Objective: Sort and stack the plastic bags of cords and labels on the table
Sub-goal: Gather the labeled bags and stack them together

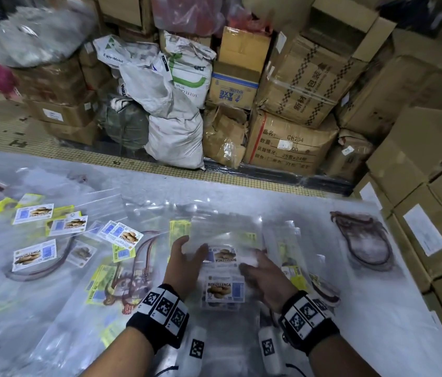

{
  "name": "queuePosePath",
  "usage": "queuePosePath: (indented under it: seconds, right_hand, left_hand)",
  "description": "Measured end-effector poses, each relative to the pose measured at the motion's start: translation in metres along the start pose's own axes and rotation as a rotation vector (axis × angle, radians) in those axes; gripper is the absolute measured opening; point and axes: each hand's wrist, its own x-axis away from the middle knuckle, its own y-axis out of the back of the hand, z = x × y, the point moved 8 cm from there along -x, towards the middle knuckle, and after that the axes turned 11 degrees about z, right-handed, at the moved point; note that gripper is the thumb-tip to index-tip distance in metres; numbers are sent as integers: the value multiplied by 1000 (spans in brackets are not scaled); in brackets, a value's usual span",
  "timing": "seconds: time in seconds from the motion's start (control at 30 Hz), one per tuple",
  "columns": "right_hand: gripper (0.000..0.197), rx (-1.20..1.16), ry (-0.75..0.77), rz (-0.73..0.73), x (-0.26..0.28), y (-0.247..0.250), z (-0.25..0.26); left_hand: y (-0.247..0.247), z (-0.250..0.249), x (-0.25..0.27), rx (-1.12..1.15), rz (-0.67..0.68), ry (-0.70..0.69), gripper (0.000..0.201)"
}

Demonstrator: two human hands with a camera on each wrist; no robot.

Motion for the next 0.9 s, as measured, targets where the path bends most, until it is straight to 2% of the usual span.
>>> queuePosePath:
  seconds: [0.1, 0.17, 0.23, 0.3, 0.37, 0.4, 0.47, 0.5, 0.53, 0.6, 0.67, 0.77, 0.9]
  right_hand:
    - [54, 52, 29, -13, -1, 3, 4]
    - [51, -31, 76, 49, 1, -4, 11]
    - [49, -152, 113, 94, 2, -8, 15]
    - [52, -213, 108, 108, 1, -8, 17]
    - [58, -181, 94, 110, -2, -8, 15]
    - [62, -164, 109, 104, -3, -6, 16]
    - [67, -241, 175, 97, -2, -3, 21]
    - [64, -281, 206, 81, -1, 1, 23]
    - [59, -286, 221, 55, 0, 6, 23]
    - [54, -199, 186, -30, -2, 20, 13]
    - [49, -71, 56, -153, -4, 36, -9]
    - [41, 90, -50, -275, -6, 55, -31]
    - [38, 123, -22, -288, -3, 57, -31]
  left_hand:
    - [2, 12, 4, 19, 79, 137, 45]
    - [3, 12, 9, -15, 138, 149, 48]
    - [0, 1, 14, 38, 168, 46, 32]
    - [-7, -16, 18, 101, 251, -88, 53]
    - [-9, -26, 21, 81, 282, -162, 68]
    - [-5, -21, 19, 81, 271, -139, 67]
    - [5, -13, 18, 89, 218, -80, 46]
    - [17, -9, 15, 27, 131, -70, 33]
    - [31, -5, 12, -150, 27, -74, 27]
    - [48, 4, 6, -625, -102, -17, 41]
    - [55, 19, 5, -944, -154, 159, 58]
    - [50, 28, 4, -1024, -157, 228, 66]
    - [49, 28, -5, -1008, -185, 281, 74]
